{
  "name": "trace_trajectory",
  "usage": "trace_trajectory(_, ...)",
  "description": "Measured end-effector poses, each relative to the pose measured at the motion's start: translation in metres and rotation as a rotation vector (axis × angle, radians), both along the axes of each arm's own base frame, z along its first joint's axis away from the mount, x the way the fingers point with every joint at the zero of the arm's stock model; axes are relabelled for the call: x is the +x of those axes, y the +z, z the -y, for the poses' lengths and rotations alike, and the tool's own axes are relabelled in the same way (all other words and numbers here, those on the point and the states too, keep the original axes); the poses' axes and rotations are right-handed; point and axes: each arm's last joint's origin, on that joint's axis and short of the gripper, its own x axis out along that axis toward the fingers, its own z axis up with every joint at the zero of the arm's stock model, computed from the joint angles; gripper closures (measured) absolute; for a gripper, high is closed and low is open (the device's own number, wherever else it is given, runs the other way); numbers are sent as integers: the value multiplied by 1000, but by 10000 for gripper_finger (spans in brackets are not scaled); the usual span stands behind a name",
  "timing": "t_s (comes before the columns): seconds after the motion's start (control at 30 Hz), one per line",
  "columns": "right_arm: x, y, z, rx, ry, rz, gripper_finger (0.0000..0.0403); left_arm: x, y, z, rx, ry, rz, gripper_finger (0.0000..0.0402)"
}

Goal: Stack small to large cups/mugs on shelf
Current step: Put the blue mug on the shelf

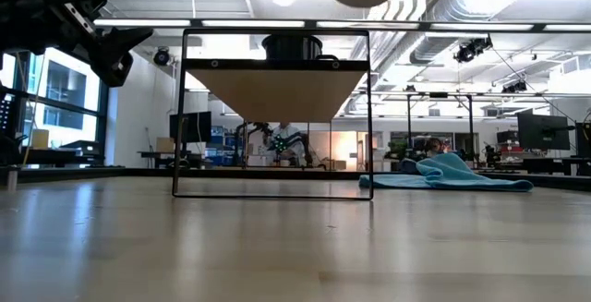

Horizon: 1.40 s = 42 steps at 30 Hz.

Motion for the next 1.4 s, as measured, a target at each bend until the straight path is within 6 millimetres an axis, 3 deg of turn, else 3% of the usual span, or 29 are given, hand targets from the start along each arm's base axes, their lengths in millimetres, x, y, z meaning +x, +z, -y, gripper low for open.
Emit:
trace_trajectory(0.27,-6,15,16,-42,13,2,403,0,0,0,0,0,0,131)
trace_trajectory(1.0,5,14,72,-137,76,-15,403,0,0,0,-5,11,-1,131)
trace_trajectory(1.4,12,14,82,-136,98,13,403,0,0,-1,-8,34,0,131)
